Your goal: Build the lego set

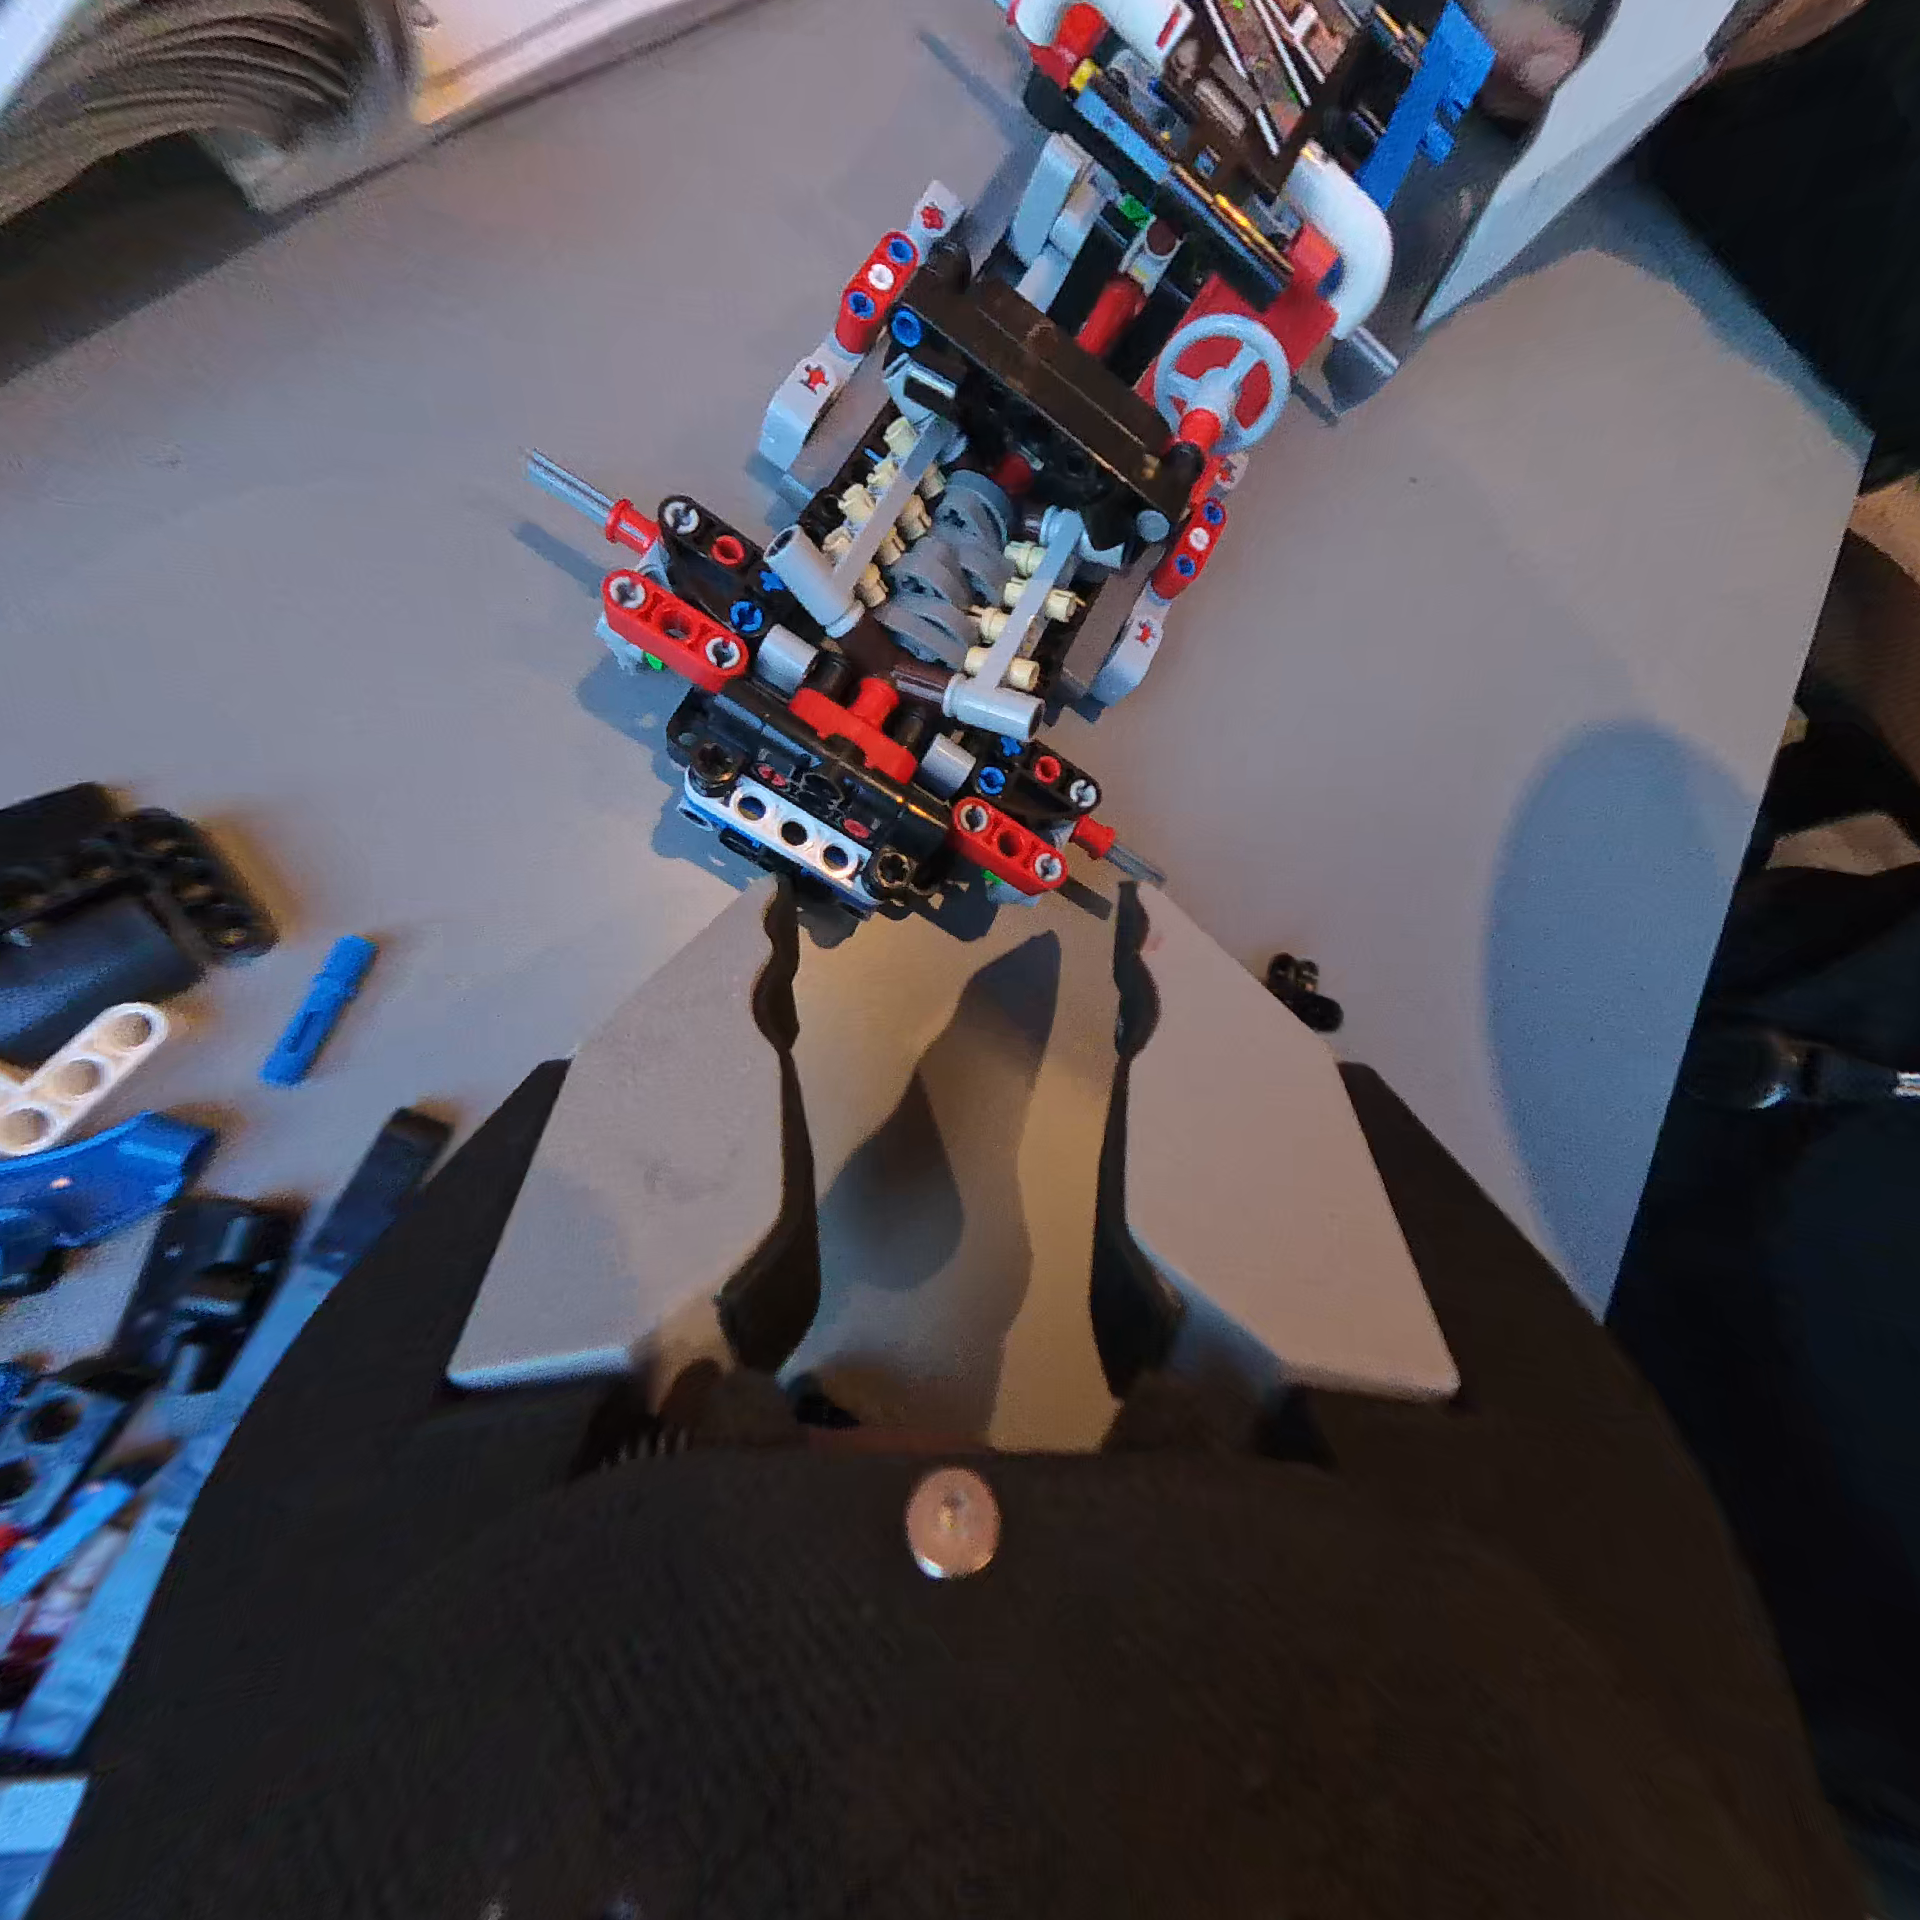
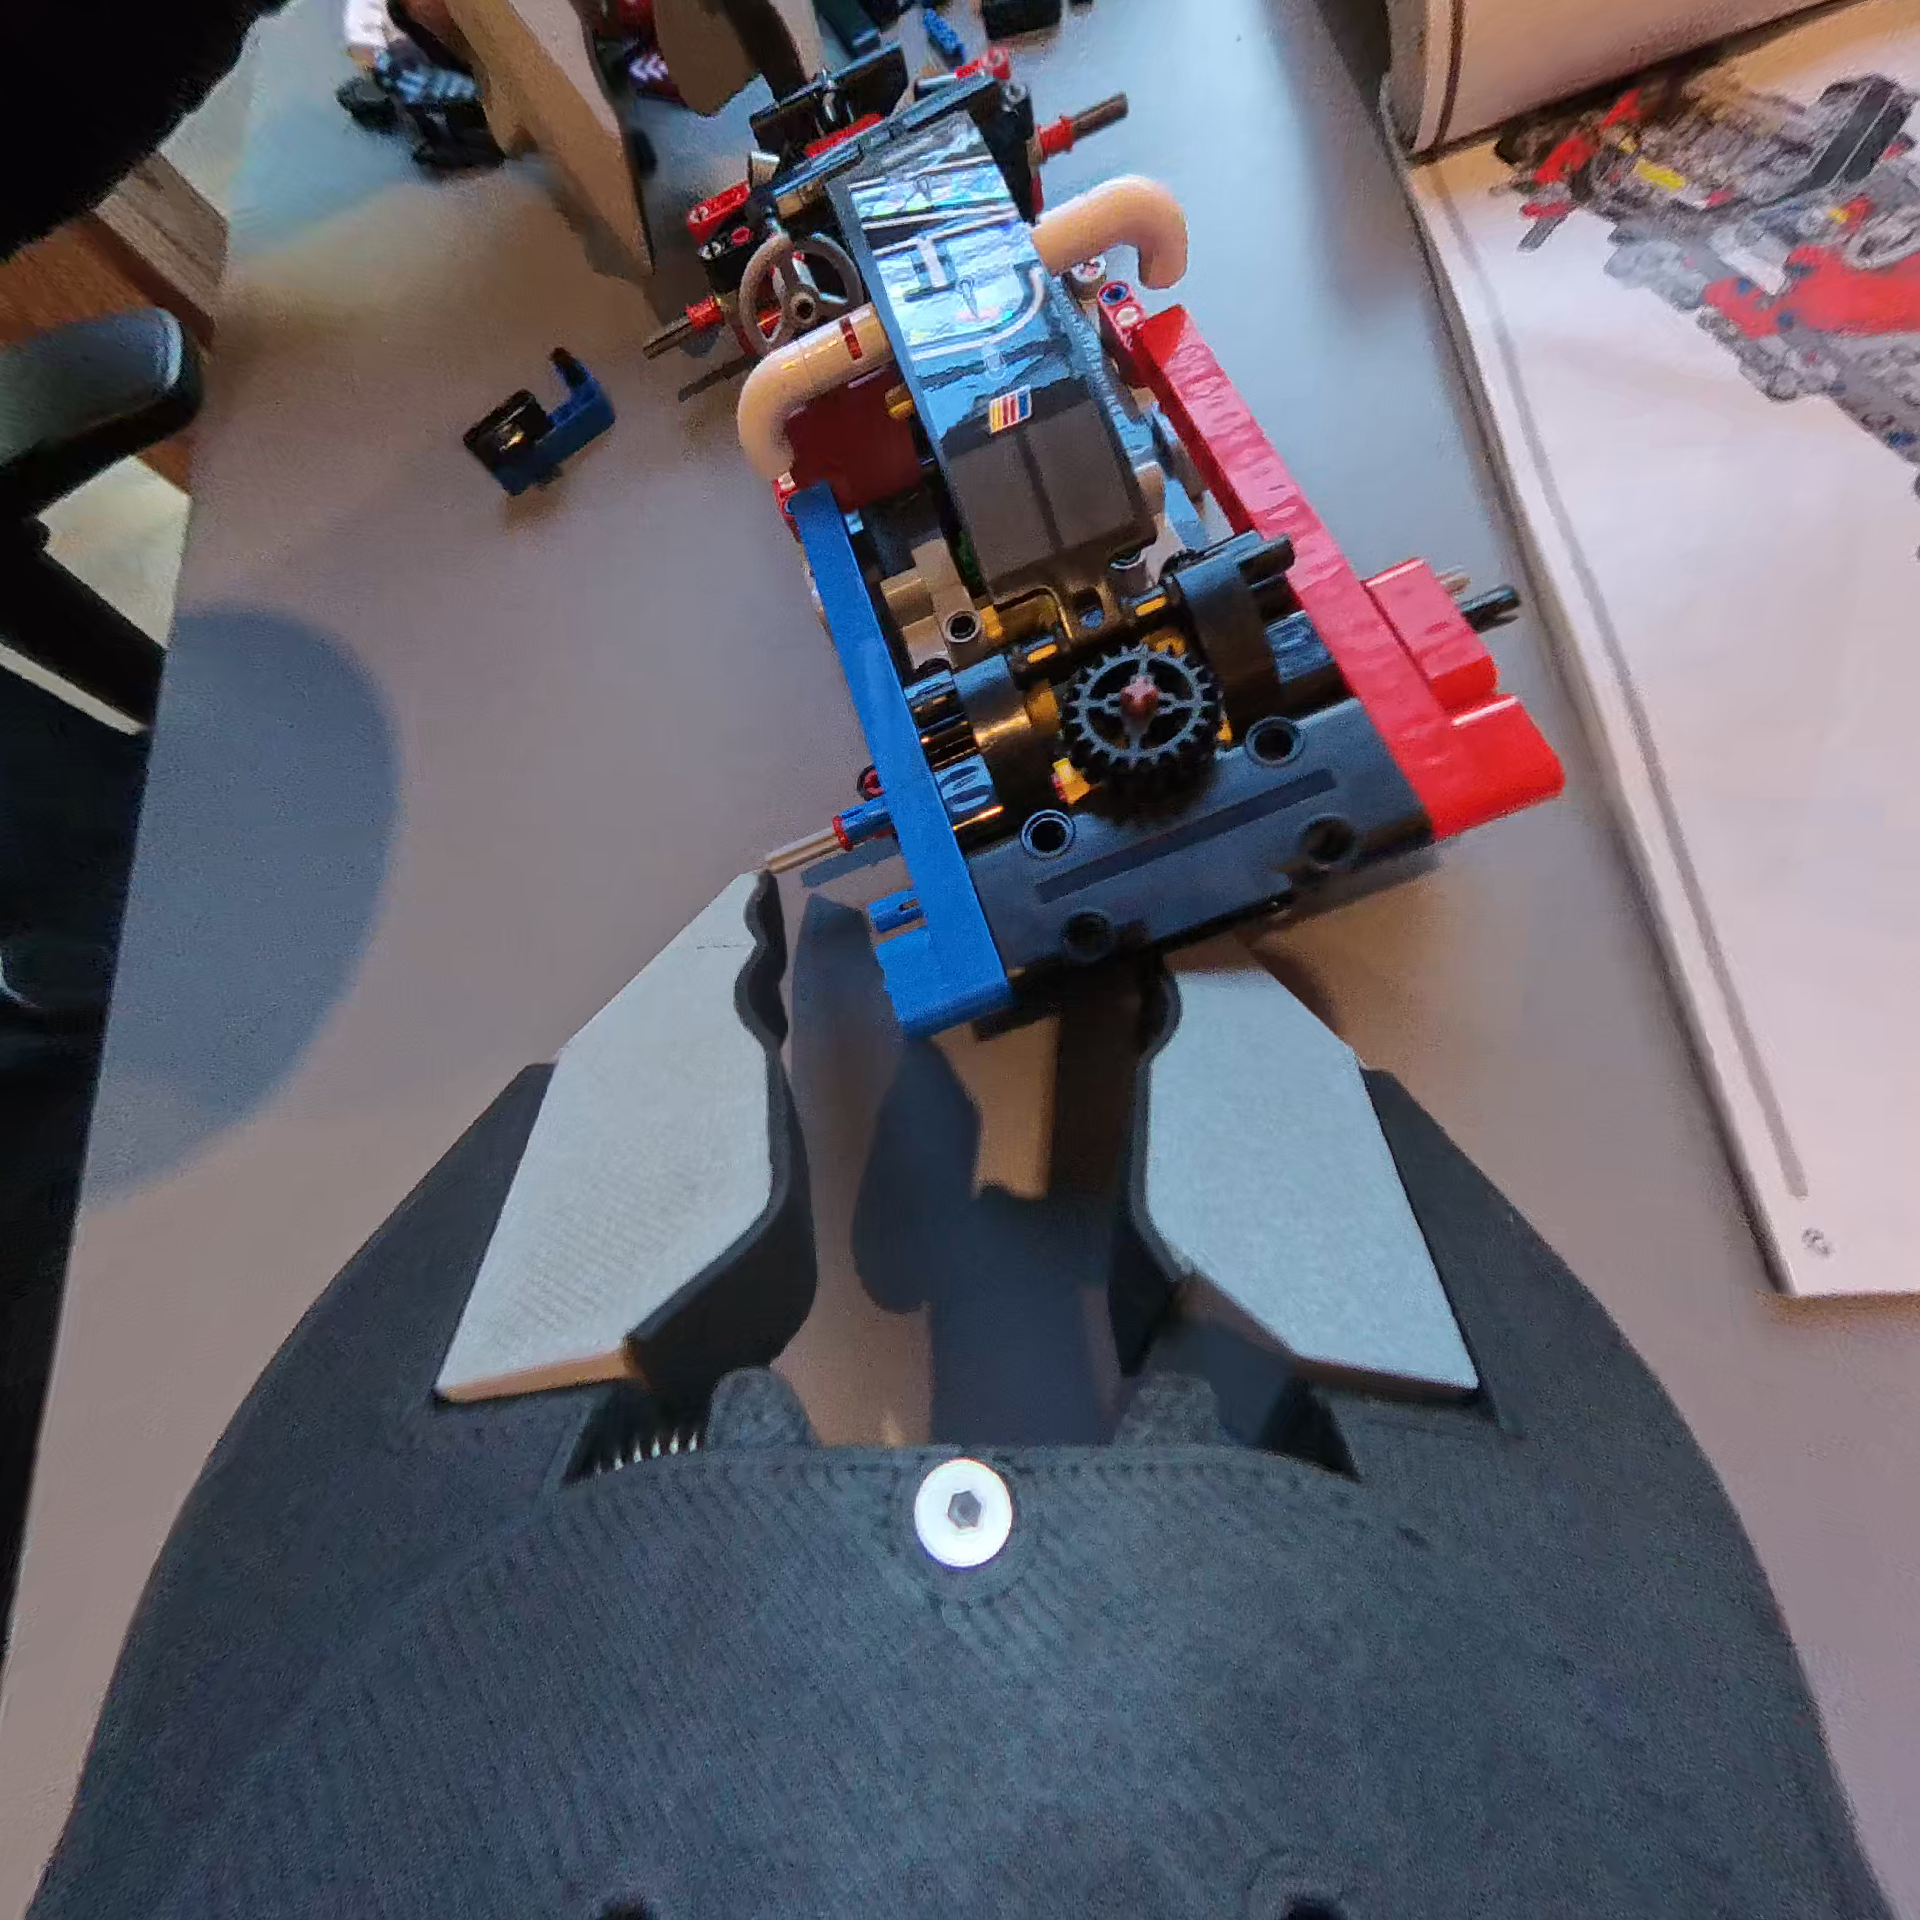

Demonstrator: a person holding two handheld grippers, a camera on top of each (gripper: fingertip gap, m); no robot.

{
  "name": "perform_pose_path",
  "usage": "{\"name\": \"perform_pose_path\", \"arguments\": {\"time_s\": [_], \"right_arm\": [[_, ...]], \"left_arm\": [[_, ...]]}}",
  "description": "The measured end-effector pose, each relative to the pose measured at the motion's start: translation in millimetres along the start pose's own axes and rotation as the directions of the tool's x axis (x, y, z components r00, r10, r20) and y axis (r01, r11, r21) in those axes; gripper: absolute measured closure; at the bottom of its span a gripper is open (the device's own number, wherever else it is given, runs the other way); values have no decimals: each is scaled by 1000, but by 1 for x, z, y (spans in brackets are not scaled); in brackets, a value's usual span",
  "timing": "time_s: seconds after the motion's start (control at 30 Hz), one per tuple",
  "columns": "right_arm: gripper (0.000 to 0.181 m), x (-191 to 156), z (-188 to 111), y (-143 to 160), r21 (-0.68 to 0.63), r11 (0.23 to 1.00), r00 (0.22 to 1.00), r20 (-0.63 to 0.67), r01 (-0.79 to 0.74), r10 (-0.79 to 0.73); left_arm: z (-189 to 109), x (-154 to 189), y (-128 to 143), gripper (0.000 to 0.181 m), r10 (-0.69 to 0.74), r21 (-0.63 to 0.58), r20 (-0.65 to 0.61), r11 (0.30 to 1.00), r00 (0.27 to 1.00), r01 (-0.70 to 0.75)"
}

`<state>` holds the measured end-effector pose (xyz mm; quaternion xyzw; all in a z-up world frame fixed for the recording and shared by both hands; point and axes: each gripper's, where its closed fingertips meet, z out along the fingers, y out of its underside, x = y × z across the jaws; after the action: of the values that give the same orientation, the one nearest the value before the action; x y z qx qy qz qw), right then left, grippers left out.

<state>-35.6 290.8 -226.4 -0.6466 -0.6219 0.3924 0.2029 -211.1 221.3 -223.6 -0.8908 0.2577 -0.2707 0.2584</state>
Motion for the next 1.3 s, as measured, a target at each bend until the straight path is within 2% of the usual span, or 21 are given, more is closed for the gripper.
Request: {"name": "perform_pose_path", "arguments": {"time_s": [0.23,0.4,0.53,0.6,0.63,0.73,0.83,0.93,1.0,1.03,1.13,1.2,1.3], "right_arm": [[115,-33,-21,21,10,997,997,30,-75,75],[126,-56,-36,16,1,980,974,109,-198,197],[126,-49,-43,9,-22,959,956,81,-281,282],[123,-46,-45,4,-4,935,929,113,-354,352],[119,-46,-45,2,6,923,915,138,-384,380],[125,-42,-39,9,-6,917,910,128,-398,395],[124,-39,-30,24,-25,924,920,91,-382,382],[122,-39,-30,23,6,918,914,104,-395,393],[118,-38,-31,23,20,923,921,88,-383,380],[118,-38,-31,24,26,928,927,77,-371,368],[118,-42,-30,25,43,932,931,86,-359,355],[118,-43,-30,24,56,932,932,94,-357,351],[117,-44,-30,23,64,933,932,112,-353,345]], "left_arm": [[10,35,10,131,126,16,21,992,992,-126],[10,39,7,126,184,17,83,982,979,-186],[3,46,-3,129,195,60,89,978,977,-200],[0,57,-15,129,220,143,82,963,972,-230],[-1,63,-19,137,227,170,67,957,972,-235],[2,52,-19,118,211,120,171,965,962,-233],[6,63,-34,107,273,112,282,943,920,-315],[33,81,-48,91,441,3,388,877,809,-480],[52,78,-53,87,560,-117,442,811,701,-574],[59,74,-53,88,595,-164,445,789,670,-592],[67,64,-53,81,617,-241,390,785,684,-571],[69,57,-54,88,631,-286,343,776,696,-562],[76,55,-50,87,591,-308,210,796,779,-521]]}}
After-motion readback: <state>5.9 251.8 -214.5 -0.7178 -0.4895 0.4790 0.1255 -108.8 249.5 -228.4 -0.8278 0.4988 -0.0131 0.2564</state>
